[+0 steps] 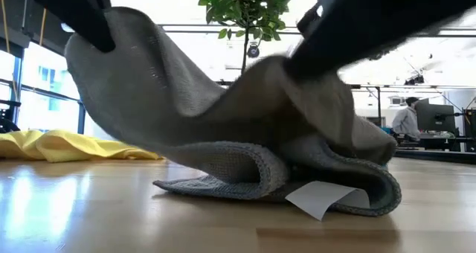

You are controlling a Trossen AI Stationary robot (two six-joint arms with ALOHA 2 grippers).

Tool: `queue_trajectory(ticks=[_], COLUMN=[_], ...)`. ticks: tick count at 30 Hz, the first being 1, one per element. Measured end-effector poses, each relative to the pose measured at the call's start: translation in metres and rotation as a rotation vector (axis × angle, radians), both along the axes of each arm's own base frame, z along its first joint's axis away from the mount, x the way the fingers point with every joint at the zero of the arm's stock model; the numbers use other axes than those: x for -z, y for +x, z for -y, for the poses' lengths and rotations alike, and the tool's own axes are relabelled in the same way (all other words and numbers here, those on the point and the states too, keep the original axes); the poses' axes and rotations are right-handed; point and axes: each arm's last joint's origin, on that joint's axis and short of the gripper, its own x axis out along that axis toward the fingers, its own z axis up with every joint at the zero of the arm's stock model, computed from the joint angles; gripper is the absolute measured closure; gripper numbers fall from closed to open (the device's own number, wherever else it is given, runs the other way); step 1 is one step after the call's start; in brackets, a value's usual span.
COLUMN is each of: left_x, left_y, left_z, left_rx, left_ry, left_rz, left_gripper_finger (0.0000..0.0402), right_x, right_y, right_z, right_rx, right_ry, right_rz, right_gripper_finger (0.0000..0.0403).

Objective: Fold microfiber towels
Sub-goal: Fold the gray towel

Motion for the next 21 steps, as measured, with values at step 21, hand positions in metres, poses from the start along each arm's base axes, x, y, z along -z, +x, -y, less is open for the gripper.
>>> queue_trajectory(ticks=[21], left_x=[-0.103], left_y=[-0.012], left_z=[-0.026], left_rx=[-0.055], left_ry=[0.285], left_rz=[-0.044], left_gripper_finger=[0.0401], right_x=[-0.15], right_y=[-0.067], right_z=[0.071], right_rx=[0.201], right_ry=[0.031], right_rz=[0.137], right_gripper_finger=[0.0403])
